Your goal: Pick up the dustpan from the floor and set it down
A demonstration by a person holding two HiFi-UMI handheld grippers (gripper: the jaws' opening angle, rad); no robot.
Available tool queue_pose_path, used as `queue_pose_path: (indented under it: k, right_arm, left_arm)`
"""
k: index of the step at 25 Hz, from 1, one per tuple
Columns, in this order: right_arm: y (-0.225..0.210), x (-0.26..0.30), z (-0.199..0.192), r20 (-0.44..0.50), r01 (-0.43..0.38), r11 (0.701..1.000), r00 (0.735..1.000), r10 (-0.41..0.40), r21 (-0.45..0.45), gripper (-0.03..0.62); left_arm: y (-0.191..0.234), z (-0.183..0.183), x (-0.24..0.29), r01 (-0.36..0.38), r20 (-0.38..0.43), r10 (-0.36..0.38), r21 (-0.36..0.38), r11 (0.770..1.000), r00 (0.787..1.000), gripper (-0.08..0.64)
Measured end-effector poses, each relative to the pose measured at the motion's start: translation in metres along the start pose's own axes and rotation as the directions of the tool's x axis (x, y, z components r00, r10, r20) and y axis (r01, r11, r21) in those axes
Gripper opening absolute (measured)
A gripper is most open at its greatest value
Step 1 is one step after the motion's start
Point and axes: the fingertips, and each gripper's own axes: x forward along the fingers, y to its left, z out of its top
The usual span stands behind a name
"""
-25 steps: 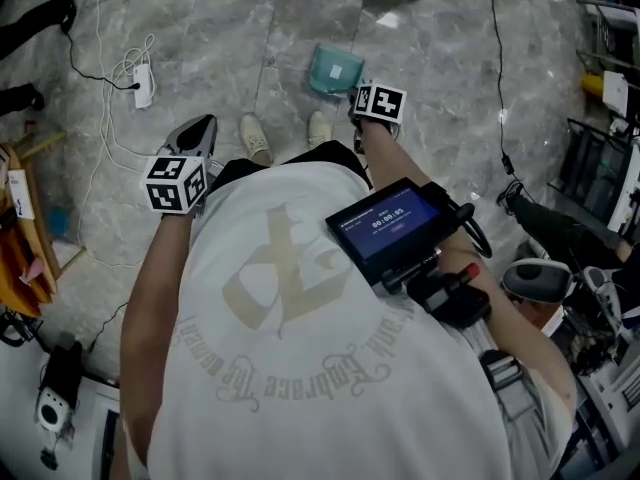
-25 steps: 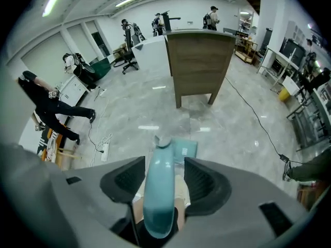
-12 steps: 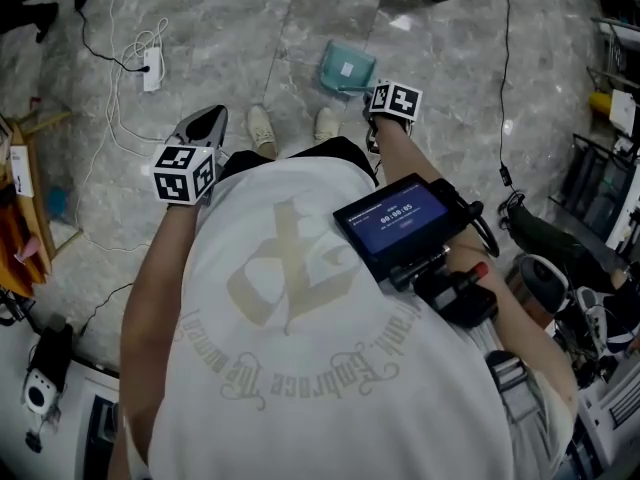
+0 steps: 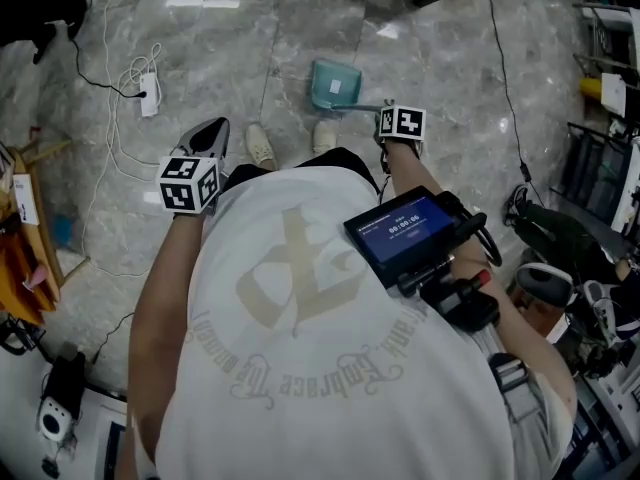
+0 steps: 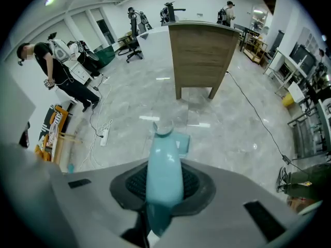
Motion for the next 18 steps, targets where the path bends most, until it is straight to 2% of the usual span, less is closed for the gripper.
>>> queue_pose_path:
  k: [4,9,13,18]
  right_arm:
    - [0.005,-0.002,-0.003,-0.004,-0.013,0.999,1.0,0.013,-0.031,0.077]
    - [0.012,-0.022,-0.008,0.016,-0.025,0.992,0.999,0.027,-0.12,0.077]
    - [0.013,-0.048,-0.007,0.053,-0.028,0.982,0.998,0.039,-0.186,0.077]
    - [0.028,-0.063,0.008,0.073,-0.035,0.958,0.996,0.058,-0.284,0.077]
  left_arm:
    - [0.002,0.004,0.012,0.029,-0.001,-0.029,0.016,0.999,1.0,0.014]
    - [-0.013,0.008,0.016,0.059,0.001,-0.059,0.04,0.997,0.998,0.014]
    - [-0.026,0.013,0.016,0.086,0.0,-0.086,0.059,0.995,0.996,0.014]
    - [-0.022,0.019,0.022,0.105,-0.006,-0.104,0.068,0.992,0.995,0.014]
